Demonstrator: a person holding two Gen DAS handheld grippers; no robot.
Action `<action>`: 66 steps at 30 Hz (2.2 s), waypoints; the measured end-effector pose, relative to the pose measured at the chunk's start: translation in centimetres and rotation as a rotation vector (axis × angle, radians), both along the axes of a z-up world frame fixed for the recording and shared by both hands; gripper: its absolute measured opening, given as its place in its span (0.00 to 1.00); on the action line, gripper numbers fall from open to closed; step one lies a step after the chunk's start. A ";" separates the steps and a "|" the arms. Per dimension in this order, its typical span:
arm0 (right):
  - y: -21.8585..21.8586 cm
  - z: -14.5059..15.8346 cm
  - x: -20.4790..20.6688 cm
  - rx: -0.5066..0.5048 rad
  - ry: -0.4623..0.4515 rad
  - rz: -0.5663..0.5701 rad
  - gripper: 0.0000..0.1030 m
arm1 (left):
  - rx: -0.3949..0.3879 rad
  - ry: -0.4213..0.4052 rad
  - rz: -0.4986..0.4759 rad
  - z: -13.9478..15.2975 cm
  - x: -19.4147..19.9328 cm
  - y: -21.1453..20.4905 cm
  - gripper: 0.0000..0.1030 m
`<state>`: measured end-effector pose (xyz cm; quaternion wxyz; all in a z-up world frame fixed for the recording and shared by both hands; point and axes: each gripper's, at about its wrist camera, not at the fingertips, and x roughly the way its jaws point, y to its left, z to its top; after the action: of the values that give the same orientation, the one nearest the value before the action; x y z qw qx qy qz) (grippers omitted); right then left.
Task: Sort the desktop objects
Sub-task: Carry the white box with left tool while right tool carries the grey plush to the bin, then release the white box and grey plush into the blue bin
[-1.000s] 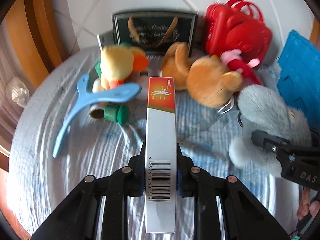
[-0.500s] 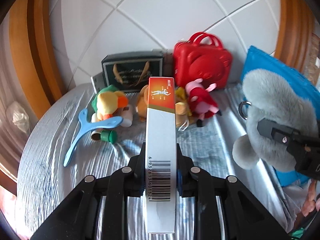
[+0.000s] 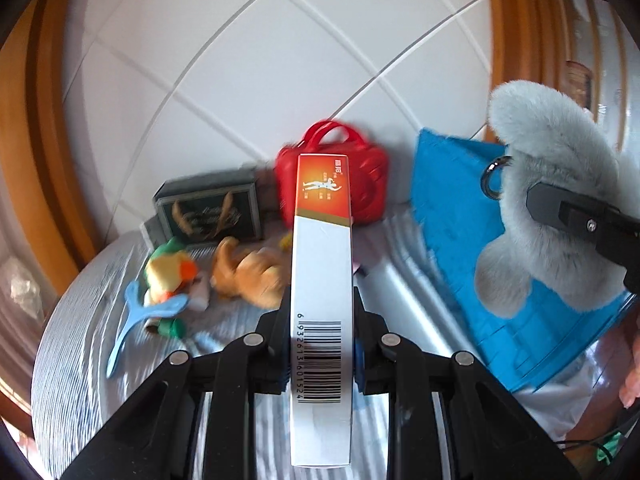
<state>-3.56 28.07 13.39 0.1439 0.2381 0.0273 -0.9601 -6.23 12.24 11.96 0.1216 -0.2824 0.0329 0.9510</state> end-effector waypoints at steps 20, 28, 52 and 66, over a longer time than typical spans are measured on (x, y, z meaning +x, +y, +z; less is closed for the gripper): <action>26.9 8.2 -5.2 0.061 0.033 -0.384 0.60 | 0.065 -0.029 -0.302 11.4 -6.7 30.7 0.22; 34.6 3.5 -12.6 -0.003 -0.143 -0.486 0.60 | 0.010 -0.193 -0.277 7.8 -12.9 39.5 0.22; 37.9 -5.0 -17.4 0.031 -0.387 -0.532 0.65 | -0.267 -0.308 -0.245 -0.4 -17.1 43.5 0.22; 38.4 -4.9 -17.5 0.036 -0.394 -0.555 0.88 | -0.306 -0.233 -0.190 0.4 -17.1 43.3 0.70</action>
<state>-21.04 66.43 8.50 -0.1243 0.4199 -0.0501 -0.8976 -23.31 55.54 12.31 0.1696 -0.4014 0.1891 0.8800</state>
